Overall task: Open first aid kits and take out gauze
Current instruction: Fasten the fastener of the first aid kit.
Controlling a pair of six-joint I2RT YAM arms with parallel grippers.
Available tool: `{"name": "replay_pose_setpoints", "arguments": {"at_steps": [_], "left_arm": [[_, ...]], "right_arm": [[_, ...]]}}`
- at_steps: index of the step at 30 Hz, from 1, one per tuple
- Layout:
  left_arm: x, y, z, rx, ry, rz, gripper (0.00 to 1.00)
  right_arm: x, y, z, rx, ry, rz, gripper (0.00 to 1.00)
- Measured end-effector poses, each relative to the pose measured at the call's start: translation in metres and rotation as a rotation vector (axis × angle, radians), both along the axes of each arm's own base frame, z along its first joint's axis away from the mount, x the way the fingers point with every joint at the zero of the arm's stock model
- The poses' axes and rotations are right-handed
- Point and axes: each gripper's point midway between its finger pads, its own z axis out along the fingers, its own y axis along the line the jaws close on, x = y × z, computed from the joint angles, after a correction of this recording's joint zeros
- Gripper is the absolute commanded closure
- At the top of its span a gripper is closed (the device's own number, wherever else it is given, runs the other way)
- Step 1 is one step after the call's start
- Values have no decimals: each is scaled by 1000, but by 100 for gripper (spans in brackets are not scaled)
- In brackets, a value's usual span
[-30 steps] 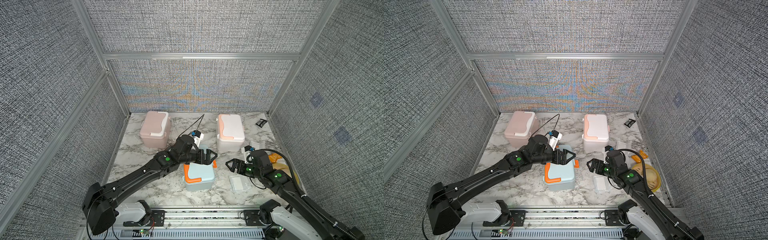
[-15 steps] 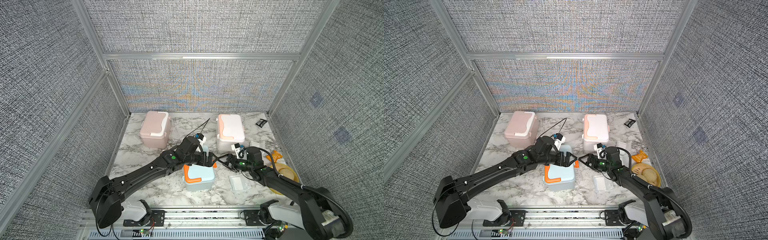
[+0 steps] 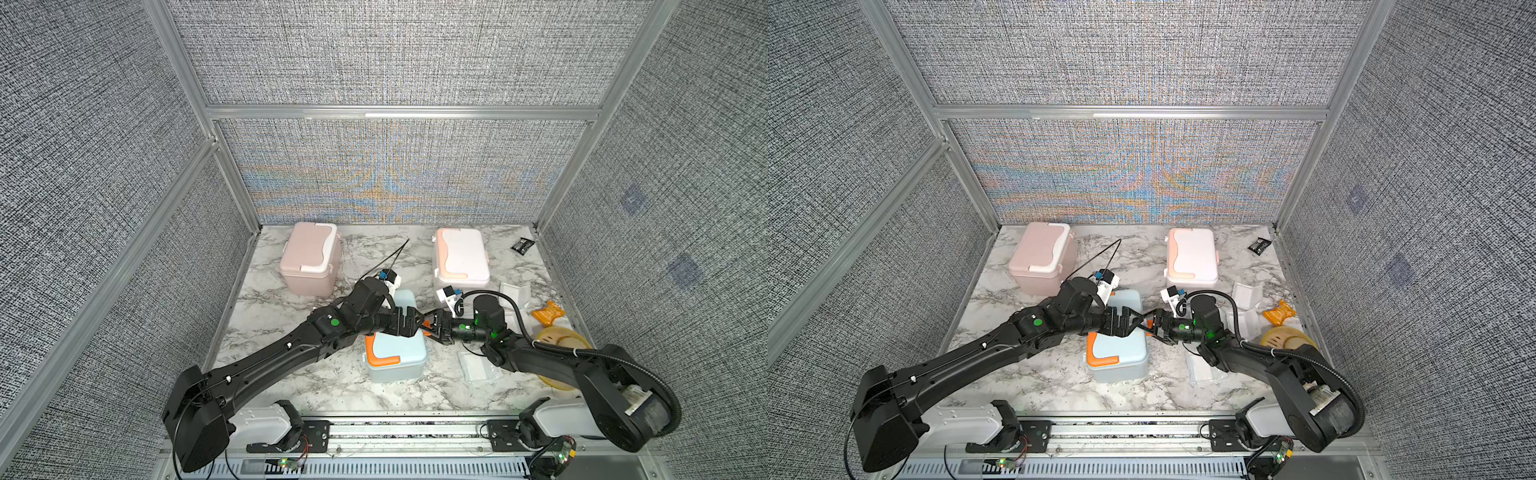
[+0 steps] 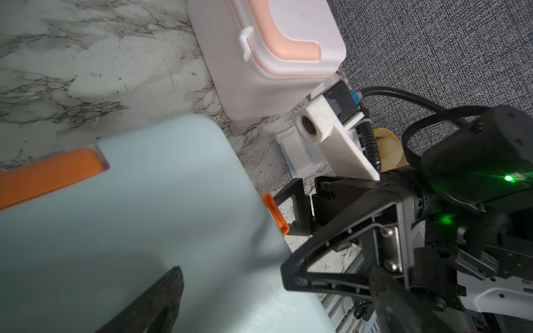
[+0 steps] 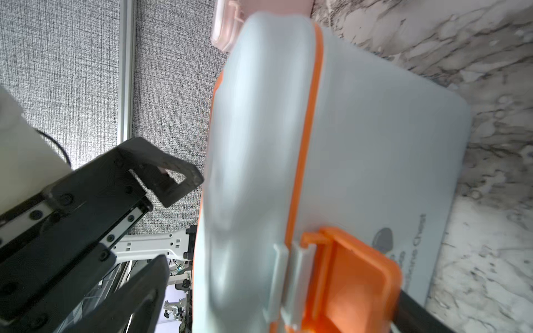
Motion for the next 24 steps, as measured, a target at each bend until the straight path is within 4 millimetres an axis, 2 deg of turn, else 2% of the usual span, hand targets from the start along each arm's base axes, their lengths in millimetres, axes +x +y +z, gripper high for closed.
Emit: {"name": "replay_pose_setpoints", "arguments": {"at_steps": [5,10,20,22,24], "left_arm": [[-2,0,-1,-8,11,-3,0],[-1,-3,3,-28,7,-5,0],[-4,-3,-2,-26,27,-7,0],[-4,-2,-3,-24,28,-6,0],[-4,-2,-4,-24,28,-7,0]], "right_arm": [[-4,-5,18,-1,-31,-23,1],[-5,-8,22,-27,-27,-42,1],[-5,-12,14,-56,0,-48,1],[-1,-18,8,-62,9,-73,2],[2,-26,-7,-64,47,-106,3]]}}
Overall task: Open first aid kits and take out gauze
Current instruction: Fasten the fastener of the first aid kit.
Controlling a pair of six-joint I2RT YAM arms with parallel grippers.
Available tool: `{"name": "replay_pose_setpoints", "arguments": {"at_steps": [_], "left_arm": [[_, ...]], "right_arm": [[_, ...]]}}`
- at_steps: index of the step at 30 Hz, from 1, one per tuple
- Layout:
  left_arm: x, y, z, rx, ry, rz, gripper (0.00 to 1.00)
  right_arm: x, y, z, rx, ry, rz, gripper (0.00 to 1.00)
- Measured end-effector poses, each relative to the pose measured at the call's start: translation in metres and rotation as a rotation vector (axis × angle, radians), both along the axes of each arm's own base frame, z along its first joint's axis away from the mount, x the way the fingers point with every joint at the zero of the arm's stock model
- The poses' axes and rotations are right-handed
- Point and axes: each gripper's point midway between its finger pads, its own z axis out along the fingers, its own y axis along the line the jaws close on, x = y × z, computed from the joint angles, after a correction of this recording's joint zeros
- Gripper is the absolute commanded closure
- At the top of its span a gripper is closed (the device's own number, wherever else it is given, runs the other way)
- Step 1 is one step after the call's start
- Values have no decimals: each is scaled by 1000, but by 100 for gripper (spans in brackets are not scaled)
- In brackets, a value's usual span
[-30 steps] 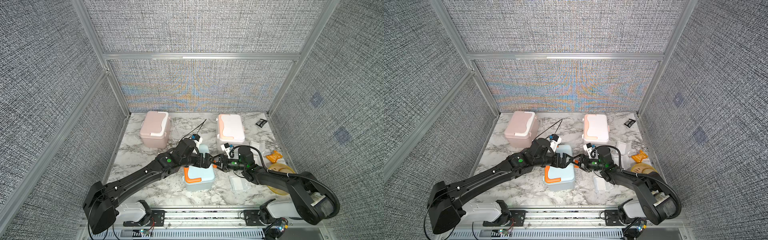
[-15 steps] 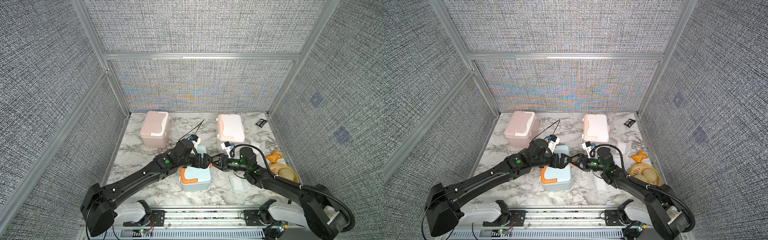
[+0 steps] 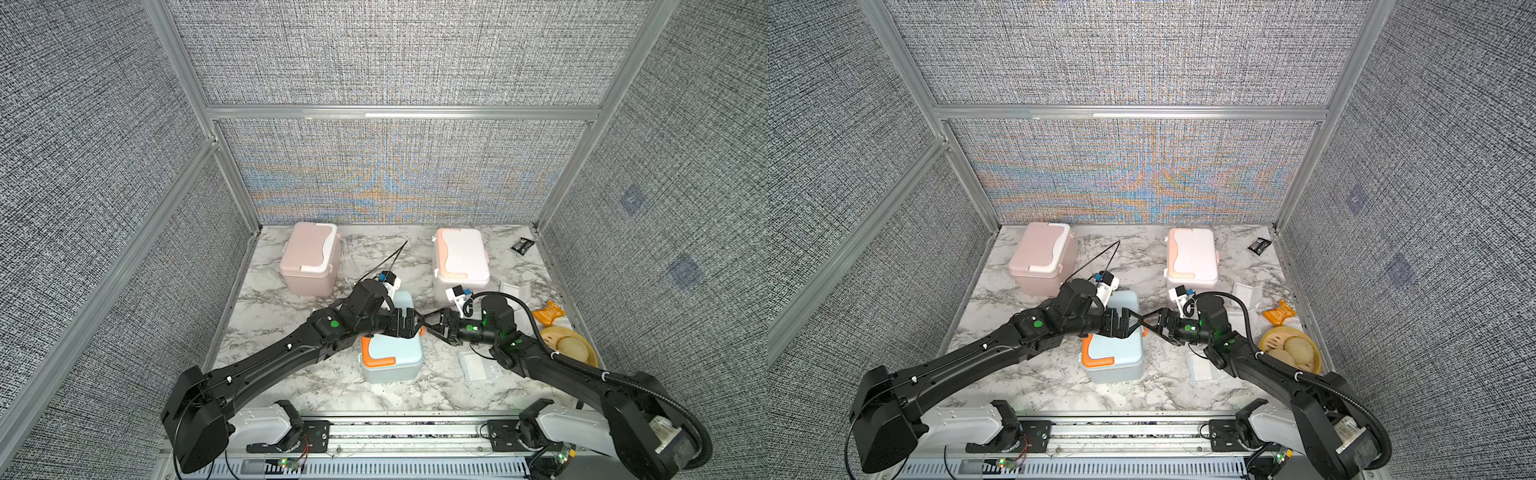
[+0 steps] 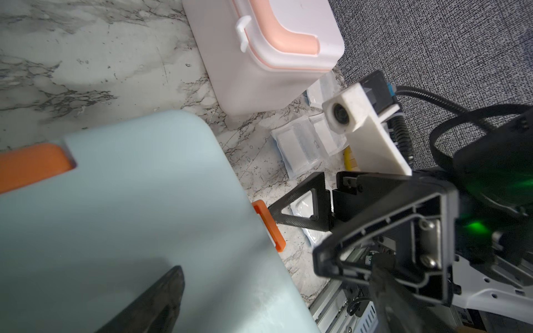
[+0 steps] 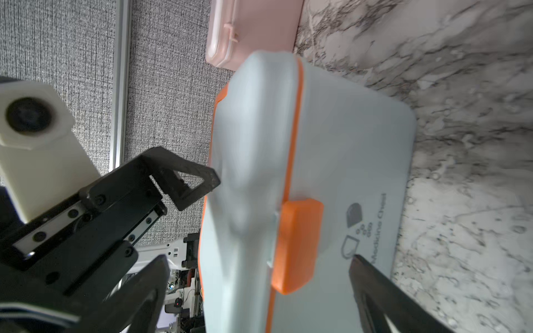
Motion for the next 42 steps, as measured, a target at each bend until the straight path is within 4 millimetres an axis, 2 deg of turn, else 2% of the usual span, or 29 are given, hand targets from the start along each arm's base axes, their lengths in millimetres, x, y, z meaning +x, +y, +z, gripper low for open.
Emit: {"name": "replay_pose_setpoints", "arguments": {"at_steps": [2,7,16,24,42], "left_arm": [[1,-1,-1,0,0,0,0],[3,-5,-1,-12,-3,-3,0],[4,-6,-1,-18,-2,1,0],[4,-6,-1,-19,-3,2,0],[3,-5,-1,-25,-7,3,0]], "right_arm": [[1,0,-11,10,45,-4,4],[8,15,-10,88,62,50,7],[10,30,-16,200,123,94,21],[9,32,3,270,101,107,25],[-1,25,20,235,82,111,25]]}}
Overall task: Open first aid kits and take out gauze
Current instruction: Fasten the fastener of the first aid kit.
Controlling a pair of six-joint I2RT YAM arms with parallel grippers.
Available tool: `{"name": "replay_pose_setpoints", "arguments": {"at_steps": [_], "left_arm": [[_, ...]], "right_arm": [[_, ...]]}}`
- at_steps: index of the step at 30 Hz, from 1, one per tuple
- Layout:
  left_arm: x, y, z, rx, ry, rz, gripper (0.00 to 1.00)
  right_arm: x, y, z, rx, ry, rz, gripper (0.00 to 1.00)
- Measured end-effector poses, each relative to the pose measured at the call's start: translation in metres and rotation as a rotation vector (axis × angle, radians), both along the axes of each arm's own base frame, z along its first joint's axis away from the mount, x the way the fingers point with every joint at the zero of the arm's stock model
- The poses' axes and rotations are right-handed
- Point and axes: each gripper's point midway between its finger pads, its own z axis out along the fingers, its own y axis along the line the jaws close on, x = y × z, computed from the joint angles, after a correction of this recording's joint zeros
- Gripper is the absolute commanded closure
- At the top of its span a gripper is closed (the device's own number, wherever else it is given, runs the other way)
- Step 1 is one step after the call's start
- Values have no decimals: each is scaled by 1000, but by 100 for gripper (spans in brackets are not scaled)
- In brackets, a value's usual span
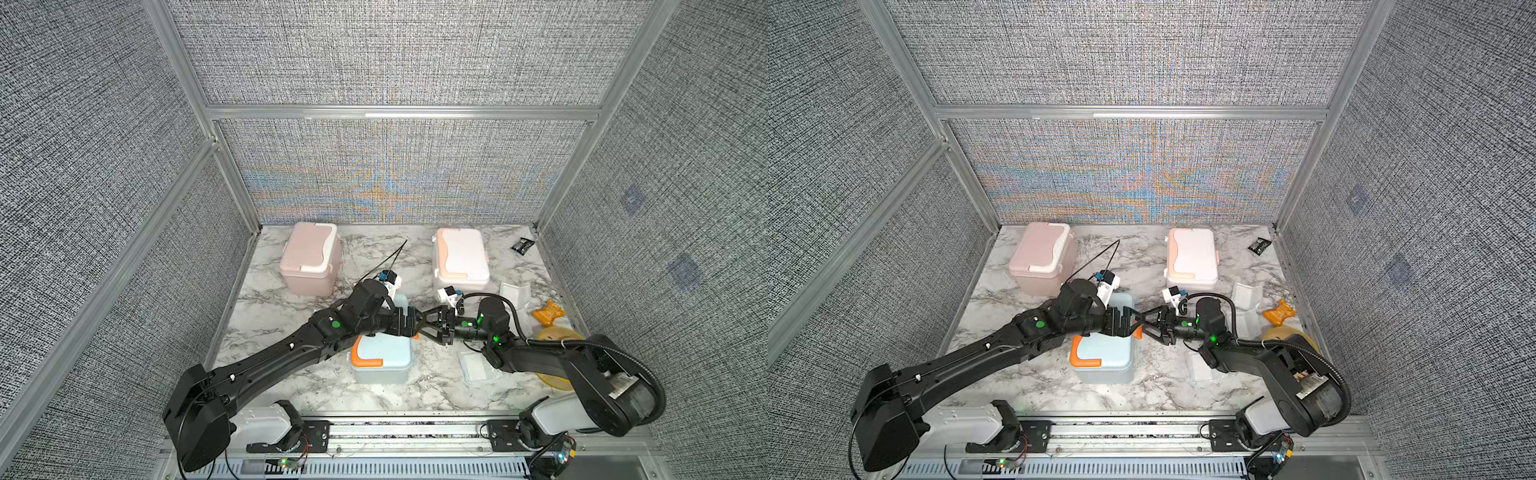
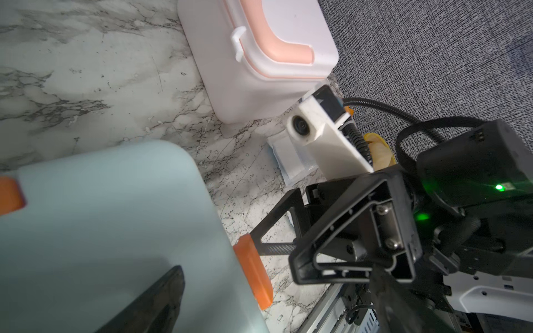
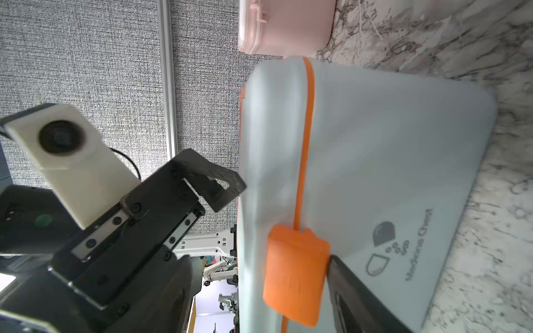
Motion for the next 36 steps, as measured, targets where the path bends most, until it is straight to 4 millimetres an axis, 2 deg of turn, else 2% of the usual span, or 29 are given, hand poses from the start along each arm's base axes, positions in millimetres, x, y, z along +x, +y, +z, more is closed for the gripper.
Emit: {"name": "replay_pose_setpoints", "arguments": {"at_steps": [7,16,19,24,27,31,32,36], "left_arm": [[0,0,0,-2,1,1,0],[-6,8,3,7,11,6,0],[-8,19,9,23,-8,28,0],[-3,53,24,75,-92,109,1],[2,80,24,129,-111,180,1],[6,110,14,188,-103,252,1],[6,114,11,203,-95,261,0],[5,120,-5,250,-63,259,0]], "right_arm": [[-3,-1,3,-13,-27,7,25],[-3,-3,-18,-79,7,8,24],[-3,-3,-22,-92,16,10,24],[-3,-5,-21,-106,6,11,26],[-4,-6,-24,-118,11,10,35],[-3,-7,-31,-132,24,12,43],[-3,-7,-34,-137,30,13,47],[-1,-4,-40,-142,46,21,49]]}}
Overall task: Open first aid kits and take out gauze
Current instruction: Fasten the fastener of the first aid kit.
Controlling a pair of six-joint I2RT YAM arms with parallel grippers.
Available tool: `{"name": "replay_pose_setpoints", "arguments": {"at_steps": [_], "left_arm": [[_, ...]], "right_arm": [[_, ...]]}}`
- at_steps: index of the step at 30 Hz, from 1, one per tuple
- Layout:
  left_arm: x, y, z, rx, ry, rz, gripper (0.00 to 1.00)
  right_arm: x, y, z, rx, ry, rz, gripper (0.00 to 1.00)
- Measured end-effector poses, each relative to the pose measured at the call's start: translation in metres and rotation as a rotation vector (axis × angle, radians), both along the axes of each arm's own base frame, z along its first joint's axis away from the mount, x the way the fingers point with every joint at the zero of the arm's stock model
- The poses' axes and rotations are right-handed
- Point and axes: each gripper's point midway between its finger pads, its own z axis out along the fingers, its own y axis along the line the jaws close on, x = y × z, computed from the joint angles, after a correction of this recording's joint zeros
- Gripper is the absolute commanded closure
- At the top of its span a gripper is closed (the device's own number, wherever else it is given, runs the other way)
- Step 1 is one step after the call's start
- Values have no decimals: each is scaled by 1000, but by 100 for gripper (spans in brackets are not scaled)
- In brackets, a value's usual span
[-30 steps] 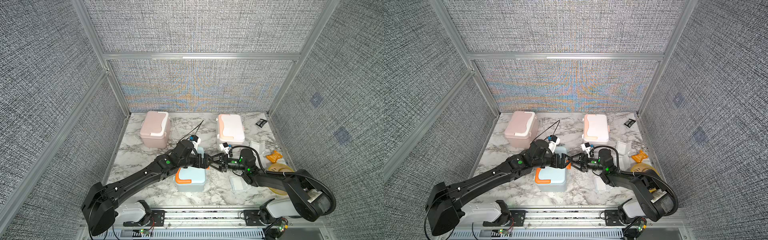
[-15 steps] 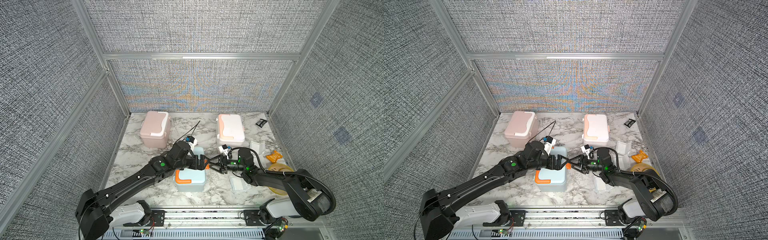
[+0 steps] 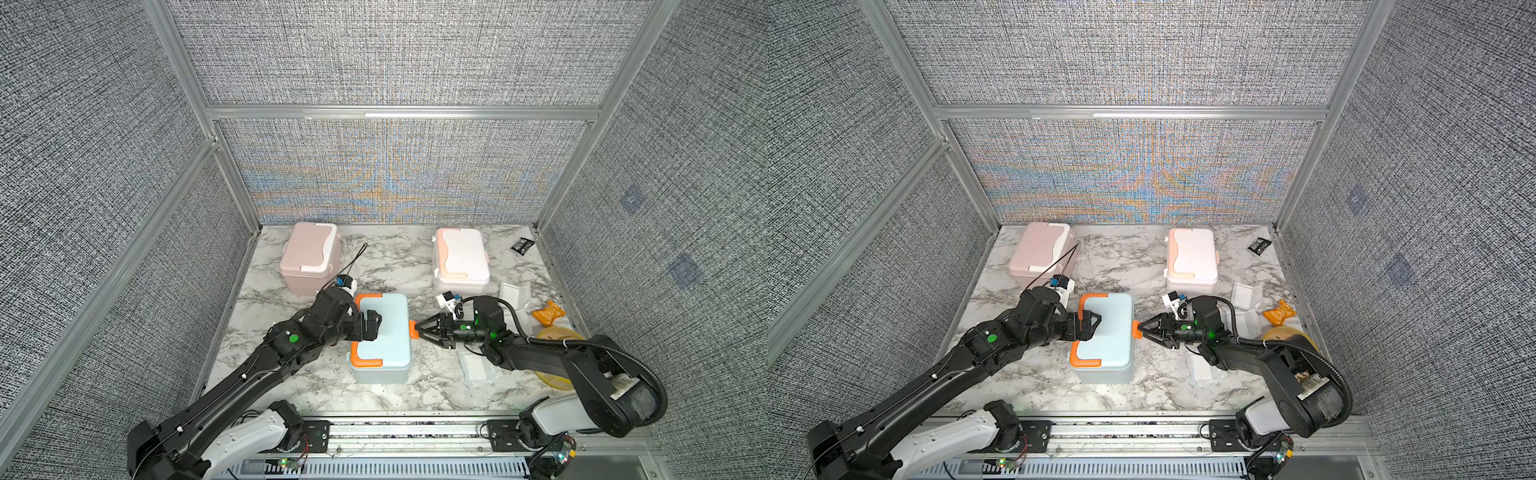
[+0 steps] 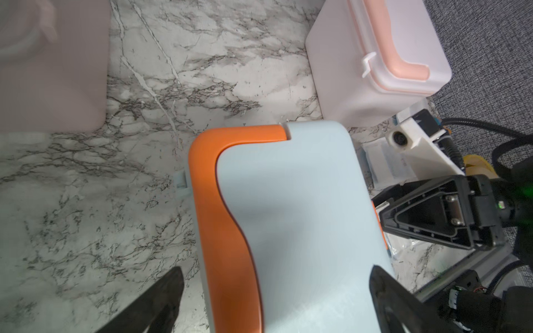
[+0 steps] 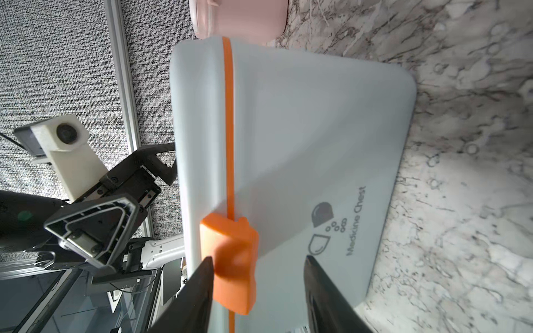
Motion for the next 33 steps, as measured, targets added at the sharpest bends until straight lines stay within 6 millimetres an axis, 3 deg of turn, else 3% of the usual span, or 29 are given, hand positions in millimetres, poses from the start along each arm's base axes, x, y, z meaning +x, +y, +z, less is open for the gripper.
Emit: {"name": "replay_pose_setpoints", "arguments": {"at_steps": [11,25,29,33], "left_arm": [[1,-3,-35,66,90,-8,0],[10,-8,-40,48,106,27,0],[6,-8,-38,33,102,16,1],[-3,-9,-33,-2,89,-12,0]], "right_arm": [[-2,8,-20,-19,42,25,50],[-4,16,-25,-48,66,35,50],[-5,9,-17,-97,27,10,41],[2,1,14,-162,-105,-27,32]]}}
